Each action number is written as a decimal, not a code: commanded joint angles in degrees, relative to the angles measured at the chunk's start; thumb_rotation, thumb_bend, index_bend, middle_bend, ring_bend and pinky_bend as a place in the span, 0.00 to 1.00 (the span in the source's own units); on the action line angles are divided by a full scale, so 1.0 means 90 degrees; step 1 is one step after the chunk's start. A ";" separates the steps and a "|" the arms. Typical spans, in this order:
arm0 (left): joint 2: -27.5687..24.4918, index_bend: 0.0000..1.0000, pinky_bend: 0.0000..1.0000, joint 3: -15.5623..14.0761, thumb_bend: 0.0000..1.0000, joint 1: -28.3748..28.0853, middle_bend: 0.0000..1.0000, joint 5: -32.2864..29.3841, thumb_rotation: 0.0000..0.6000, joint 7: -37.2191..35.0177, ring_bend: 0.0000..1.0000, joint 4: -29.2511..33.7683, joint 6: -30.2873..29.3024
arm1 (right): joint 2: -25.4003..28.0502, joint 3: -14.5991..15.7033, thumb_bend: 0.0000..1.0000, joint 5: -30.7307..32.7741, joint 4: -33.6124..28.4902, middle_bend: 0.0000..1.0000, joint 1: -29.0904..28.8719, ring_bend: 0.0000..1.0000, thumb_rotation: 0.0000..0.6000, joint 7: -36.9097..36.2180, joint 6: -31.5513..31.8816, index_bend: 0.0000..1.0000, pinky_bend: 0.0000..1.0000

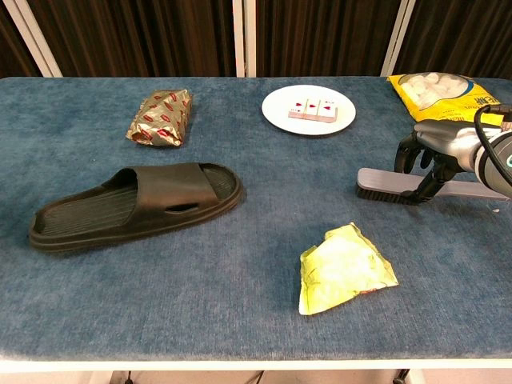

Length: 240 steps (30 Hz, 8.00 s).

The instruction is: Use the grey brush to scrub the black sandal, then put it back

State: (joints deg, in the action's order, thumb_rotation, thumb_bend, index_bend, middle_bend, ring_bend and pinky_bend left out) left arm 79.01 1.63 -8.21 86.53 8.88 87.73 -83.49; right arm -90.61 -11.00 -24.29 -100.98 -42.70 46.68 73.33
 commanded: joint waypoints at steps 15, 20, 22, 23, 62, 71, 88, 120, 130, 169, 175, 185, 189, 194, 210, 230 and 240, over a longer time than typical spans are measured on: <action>0.0030 0.17 0.25 -0.0003 0.09 0.0009 0.17 0.0019 0.76 -0.0082 0.15 -0.0074 -0.0022 | -0.0183 0.0054 0.46 -0.0185 0.0204 0.38 -0.0004 0.32 1.00 0.0096 0.0153 0.55 0.50; 0.0034 0.17 0.25 -0.0011 0.09 0.0004 0.17 0.0010 0.76 -0.0116 0.15 -0.0078 0.0008 | -0.0293 0.0055 0.51 -0.0302 0.0288 0.41 -0.0008 0.40 1.00 0.0112 0.0218 0.58 0.56; 0.0031 0.17 0.25 -0.0013 0.09 0.0004 0.17 0.0004 0.75 -0.0125 0.15 -0.0081 0.0016 | -0.0309 0.0046 0.55 -0.0360 0.0300 0.45 0.0006 0.43 1.00 0.0089 0.0234 0.61 0.60; 0.0031 0.17 0.25 -0.0012 0.09 0.0004 0.17 0.0004 0.76 -0.0130 0.15 -0.0082 0.0017 | -0.0313 0.0049 0.57 -0.0396 0.0311 0.46 0.0015 0.45 1.00 0.0075 0.0241 0.62 0.62; -0.0212 0.21 0.30 -0.0290 0.16 -0.0263 0.24 0.0533 0.94 0.0042 0.20 0.0042 0.0365 | 0.0611 -0.0443 0.70 -0.2883 -0.0687 0.62 -0.0377 0.61 1.00 -0.1783 -0.1514 0.84 0.79; -0.0206 0.29 0.35 -0.0484 0.49 -0.0759 0.31 0.0991 1.00 0.0328 0.26 0.0135 0.1035 | 0.0431 -0.0743 0.69 -0.1809 -0.0714 0.62 -0.1253 0.61 1.00 -0.1287 -0.1986 0.84 0.79; 0.0366 0.29 0.37 -0.0436 0.71 -0.1362 0.32 0.0291 1.00 0.0131 0.27 -0.0014 0.2312 | -0.0209 -0.0766 0.70 -0.0266 -0.0130 0.62 -0.2827 0.61 1.00 -0.0816 -0.2306 0.85 0.79; 0.0475 0.29 0.37 -0.0654 0.73 -0.1371 0.32 0.0137 1.00 -0.0138 0.27 -0.0253 0.2253 | -0.0914 -0.0115 0.75 -0.0061 0.1390 0.62 -0.3084 0.61 1.00 -0.0729 -0.1585 0.86 0.79; 0.0499 0.29 0.37 -0.0636 0.73 -0.1426 0.32 0.0096 1.00 -0.0078 0.27 -0.0237 0.2288 | -0.0527 -0.0498 0.75 -0.0846 0.0710 0.62 -0.2789 0.61 1.00 -0.1291 -0.1513 0.87 0.79; 0.0558 0.29 0.37 -0.0681 0.73 -0.1493 0.32 0.0014 1.00 -0.0140 0.27 -0.0316 0.2345 | -0.0202 -0.0427 0.75 0.0532 0.1021 0.63 -0.3056 0.61 1.00 -0.1495 -0.1993 0.87 0.79; 0.0588 0.29 0.37 -0.0661 0.73 -0.1516 0.32 -0.0035 1.00 -0.0122 0.27 -0.0317 0.2388 | 0.0131 -0.0525 0.75 0.0132 0.0215 0.63 -0.2980 0.61 1.00 -0.1920 -0.2804 0.87 0.79; 0.0588 0.29 0.37 -0.0669 0.73 -0.1529 0.32 -0.0067 1.00 -0.0226 0.27 -0.0393 0.2423 | 0.0212 -0.0243 0.76 0.0667 0.0153 0.63 -0.3478 0.61 1.00 -0.2076 -0.3440 0.88 0.79; 0.0588 0.30 0.37 -0.0671 0.74 -0.1534 0.32 -0.0074 1.00 -0.0267 0.27 -0.0406 0.2432 | 0.0029 -0.0085 0.76 0.0827 0.0395 0.63 -0.3673 0.61 1.00 -0.1955 -0.3134 0.88 0.79; 0.0585 0.30 0.37 -0.0678 0.74 -0.1540 0.32 -0.0080 1.00 -0.0290 0.27 -0.0423 0.2446 | -0.0110 -0.0008 0.76 0.1067 0.0702 0.63 -0.3789 0.61 1.00 -0.1910 -0.2974 0.88 0.79; 0.0566 0.30 0.37 -0.0678 0.74 -0.1545 0.33 -0.0082 1.00 -0.0382 0.27 -0.0447 0.2438 | -0.0310 0.0120 0.76 0.1398 0.1373 0.63 -0.3815 0.61 1.00 -0.1409 -0.1992 0.88 0.79; 0.0607 0.30 0.37 -0.0677 0.74 -0.1574 0.33 -0.0115 1.00 -0.0406 0.27 -0.0484 0.2490 | -0.0484 -0.0046 0.75 0.0592 0.0614 0.64 -0.3861 0.61 1.00 -0.1575 -0.2555 0.88 0.79; 0.0610 0.30 0.37 -0.0686 0.74 -0.1574 0.33 -0.0106 1.00 -0.0459 0.27 -0.0518 0.2487 | -0.0780 0.0020 0.75 0.1019 0.1083 0.64 -0.3990 0.62 1.00 -0.1152 -0.2188 0.88 0.79</action>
State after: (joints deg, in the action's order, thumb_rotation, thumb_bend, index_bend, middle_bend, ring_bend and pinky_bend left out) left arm 84.50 -4.55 -22.38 85.57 4.75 83.07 -61.11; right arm -97.28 -10.92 -15.90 -91.90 -78.47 35.74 53.43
